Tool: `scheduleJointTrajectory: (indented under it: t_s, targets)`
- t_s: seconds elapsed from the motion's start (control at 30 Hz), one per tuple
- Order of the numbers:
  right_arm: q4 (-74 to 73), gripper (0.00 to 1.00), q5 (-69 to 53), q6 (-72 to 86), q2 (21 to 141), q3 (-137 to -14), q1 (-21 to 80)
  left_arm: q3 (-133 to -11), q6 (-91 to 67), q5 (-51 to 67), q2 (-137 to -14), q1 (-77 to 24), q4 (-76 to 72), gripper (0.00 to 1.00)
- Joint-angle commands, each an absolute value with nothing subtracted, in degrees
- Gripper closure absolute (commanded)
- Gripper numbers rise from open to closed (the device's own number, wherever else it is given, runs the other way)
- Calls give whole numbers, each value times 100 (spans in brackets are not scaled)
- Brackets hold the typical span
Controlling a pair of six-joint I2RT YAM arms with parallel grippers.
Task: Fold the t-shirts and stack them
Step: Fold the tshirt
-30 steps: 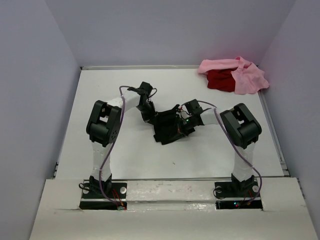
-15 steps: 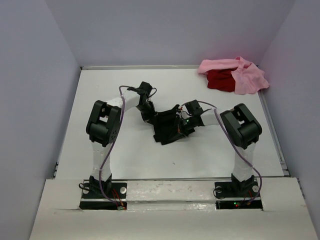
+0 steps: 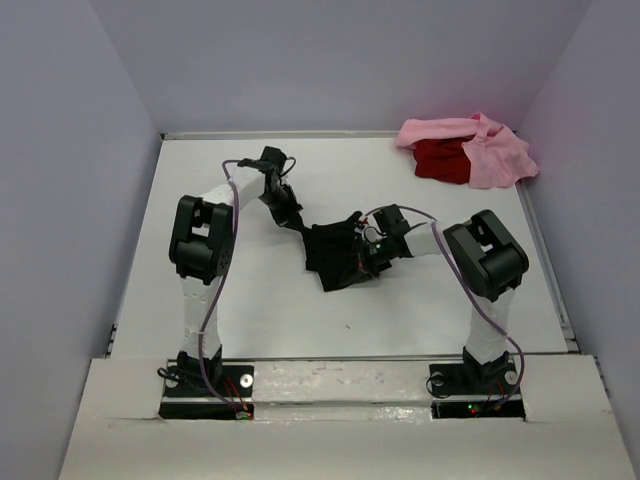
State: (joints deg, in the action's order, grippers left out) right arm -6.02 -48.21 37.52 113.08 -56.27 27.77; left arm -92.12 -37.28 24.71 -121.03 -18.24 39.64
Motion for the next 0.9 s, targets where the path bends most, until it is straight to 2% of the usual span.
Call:
scheduleJointTrajectory:
  t_s: [0.0, 0.07, 0.23, 0.57, 0.6, 0.63, 0.8, 0.83, 0.87]
  targets:
    - [-1591, 100, -4131, 3727, 11610, -5159, 2830, -9887, -3603, 2320, -12181, -1608, 4034, 100]
    - [-1582, 100, -4122, 3718, 11593, -5133, 2830, -10168, -3612, 2382, -12331, -1600, 4131, 100]
    - [-1556, 100, -4157, 3718, 11593, -5089, 2830, -10468, -3656, 2452, -12419, -1591, 4140, 86]
    - [-1503, 100, -4227, 3753, 11541, -5256, 2830, -9758, -3630, 2601, -12025, -1582, 3920, 84]
    - [-1433, 98, -4262, 3762, 11497, -5291, 2830, -9678, -3630, 2610, -11980, -1591, 3903, 80]
    - [-1398, 89, -4263, 3797, 11418, -5343, 2830, -9607, -3630, 2610, -11927, -1591, 3885, 77]
    - [-1318, 72, -4280, 3946, 10969, -5589, 2830, -9176, -3630, 2707, -11541, -1582, 3841, 47]
    - [-1327, 72, -4376, 3972, 10977, -5720, 2830, -9132, -3630, 2707, -11488, -1591, 3858, 5]
    - [-1327, 72, -4394, 4016, 10995, -5756, 2830, -9080, -3621, 2707, -11357, -1582, 3876, 1]
